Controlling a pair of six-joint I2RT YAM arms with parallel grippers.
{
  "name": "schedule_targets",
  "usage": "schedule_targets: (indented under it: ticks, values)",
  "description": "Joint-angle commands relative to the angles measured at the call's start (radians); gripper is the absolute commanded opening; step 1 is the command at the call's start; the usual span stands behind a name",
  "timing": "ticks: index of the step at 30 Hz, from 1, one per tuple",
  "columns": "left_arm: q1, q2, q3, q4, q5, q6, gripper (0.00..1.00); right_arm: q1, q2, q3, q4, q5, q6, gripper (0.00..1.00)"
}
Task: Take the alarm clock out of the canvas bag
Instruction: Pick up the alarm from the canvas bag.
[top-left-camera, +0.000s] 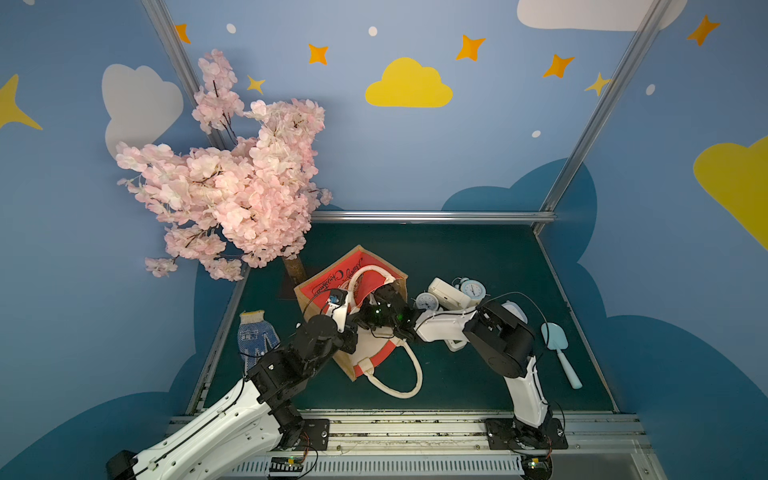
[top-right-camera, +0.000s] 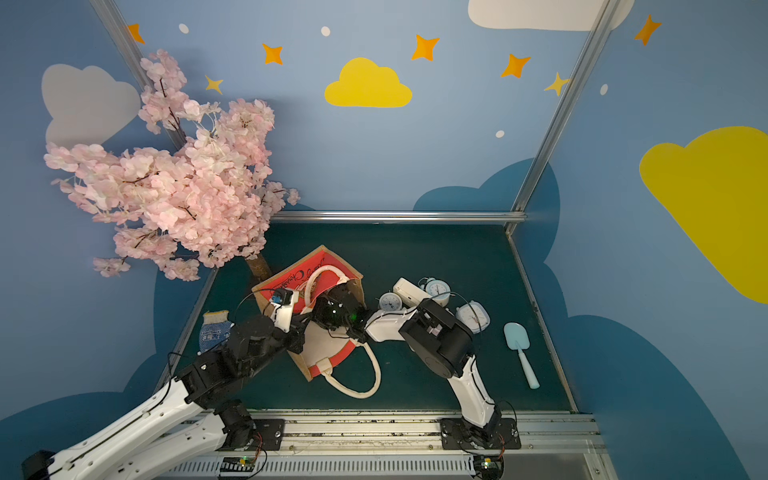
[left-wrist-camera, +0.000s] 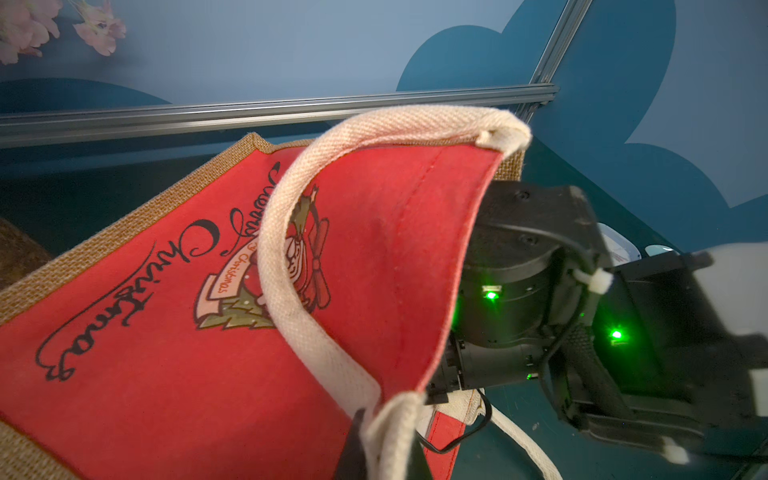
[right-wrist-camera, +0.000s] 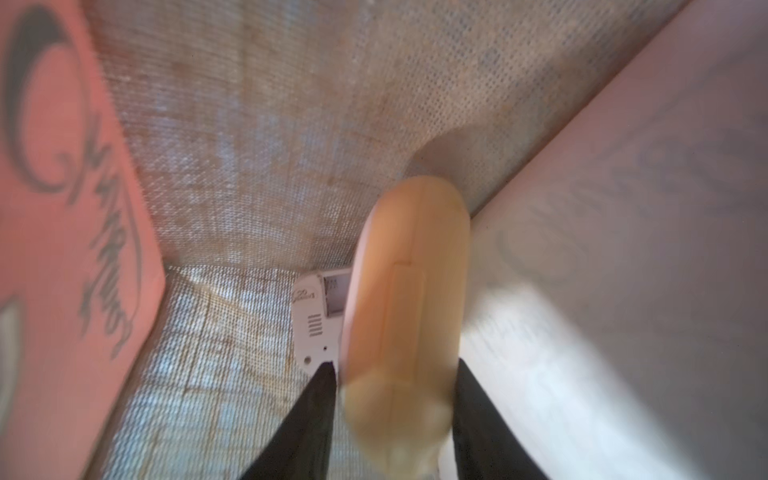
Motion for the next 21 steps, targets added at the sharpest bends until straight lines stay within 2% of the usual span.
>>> schedule_targets:
  ticks: [1, 5, 9, 15, 21]
  values:
    - [-0.006, -0.026, -0.007, 0.043, 0.023, -0.004, 0.1, -0.003, 0.036, 0.06, -0.034, -0.022, 0.006, 0.48]
    - [-0.006, -0.037, -0.005, 0.037, 0.014, 0.003, 0.1, -0.013, 0.058, 0.094, -0.125, -0.045, -0.004, 0.49]
    - [-0.006, -0.034, -0.005, 0.037, 0.009, 0.01, 0.1, -0.013, 0.065, 0.053, -0.082, -0.033, 0.021, 0.46]
    - [-0.006, -0.034, -0.005, 0.016, -0.001, 0.012, 0.1, -0.015, 0.033, 0.056, -0.12, -0.029, -0.019, 0.45]
    - [-0.006, -0.053, -0.004, -0.006, -0.025, 0.021, 0.11, -0.019, 0.02, 0.051, -0.145, -0.044, -0.041, 0.32]
